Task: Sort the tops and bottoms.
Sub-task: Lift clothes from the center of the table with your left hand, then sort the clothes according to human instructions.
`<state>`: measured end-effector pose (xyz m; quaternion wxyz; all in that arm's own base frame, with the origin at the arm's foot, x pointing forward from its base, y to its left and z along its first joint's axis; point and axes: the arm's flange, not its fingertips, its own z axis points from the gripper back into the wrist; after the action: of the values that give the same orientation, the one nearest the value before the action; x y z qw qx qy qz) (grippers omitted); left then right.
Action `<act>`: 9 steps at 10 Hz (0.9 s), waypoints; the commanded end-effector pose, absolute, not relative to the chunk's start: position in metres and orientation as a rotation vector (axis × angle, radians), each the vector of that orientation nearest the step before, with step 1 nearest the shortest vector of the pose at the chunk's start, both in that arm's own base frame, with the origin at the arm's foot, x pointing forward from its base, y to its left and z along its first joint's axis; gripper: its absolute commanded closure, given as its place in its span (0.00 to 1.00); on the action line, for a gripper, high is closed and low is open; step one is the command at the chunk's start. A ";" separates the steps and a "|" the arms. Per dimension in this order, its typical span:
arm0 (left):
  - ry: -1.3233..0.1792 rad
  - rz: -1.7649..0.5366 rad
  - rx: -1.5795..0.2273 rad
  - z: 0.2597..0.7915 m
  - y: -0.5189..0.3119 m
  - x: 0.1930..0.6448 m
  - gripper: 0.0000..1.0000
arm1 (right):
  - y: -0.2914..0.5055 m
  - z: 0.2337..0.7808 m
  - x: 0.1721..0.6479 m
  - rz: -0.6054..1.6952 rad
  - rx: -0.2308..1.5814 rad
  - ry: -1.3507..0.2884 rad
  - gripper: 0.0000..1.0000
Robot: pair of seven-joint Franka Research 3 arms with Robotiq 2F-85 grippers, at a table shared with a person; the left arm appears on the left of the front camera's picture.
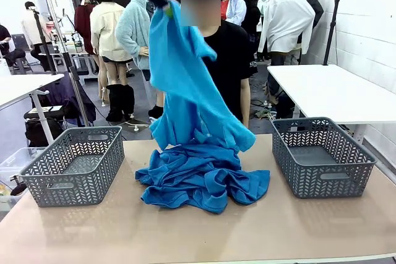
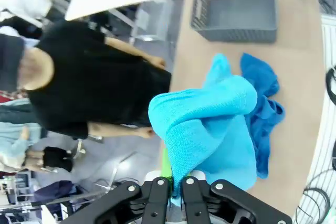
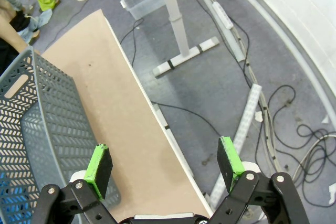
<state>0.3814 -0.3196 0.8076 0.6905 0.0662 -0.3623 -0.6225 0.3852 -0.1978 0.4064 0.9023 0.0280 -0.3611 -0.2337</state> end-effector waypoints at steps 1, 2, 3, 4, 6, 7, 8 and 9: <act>-0.870 -1.357 0.187 0.851 -0.350 0.374 1.00 | -0.196 0.408 0.385 -0.485 0.056 -0.741 0.00; -0.903 -1.329 0.209 0.874 -0.360 0.361 1.00 | -0.196 0.408 0.385 -0.485 0.056 -0.741 0.00; -0.950 -1.293 0.247 0.896 -0.366 0.349 1.00 | -0.196 0.408 0.385 -0.485 0.056 -0.741 0.00; -0.987 -1.258 0.265 0.916 -0.369 0.334 1.00 | -0.196 0.408 0.385 -0.485 0.056 -0.741 0.00; -1.043 -1.218 0.274 0.941 -0.370 0.313 1.00 | -0.196 0.408 0.385 -0.485 0.056 -0.741 0.00; -1.059 -1.198 0.281 0.945 -0.368 0.307 1.00 | -0.196 0.408 0.385 -0.485 0.056 -0.741 0.00; -1.061 -1.194 0.277 0.947 -0.364 0.304 1.00 | -0.196 0.408 0.385 -0.485 0.056 -0.741 0.00; -1.056 -1.231 0.265 0.932 -0.356 0.303 1.00 | -0.196 0.408 0.385 -0.485 0.056 -0.741 0.00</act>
<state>0.2989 -0.3562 0.9360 0.6809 0.1199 -0.4740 -0.5453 0.3853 -0.1976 0.4066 0.9023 0.0278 -0.3612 -0.2335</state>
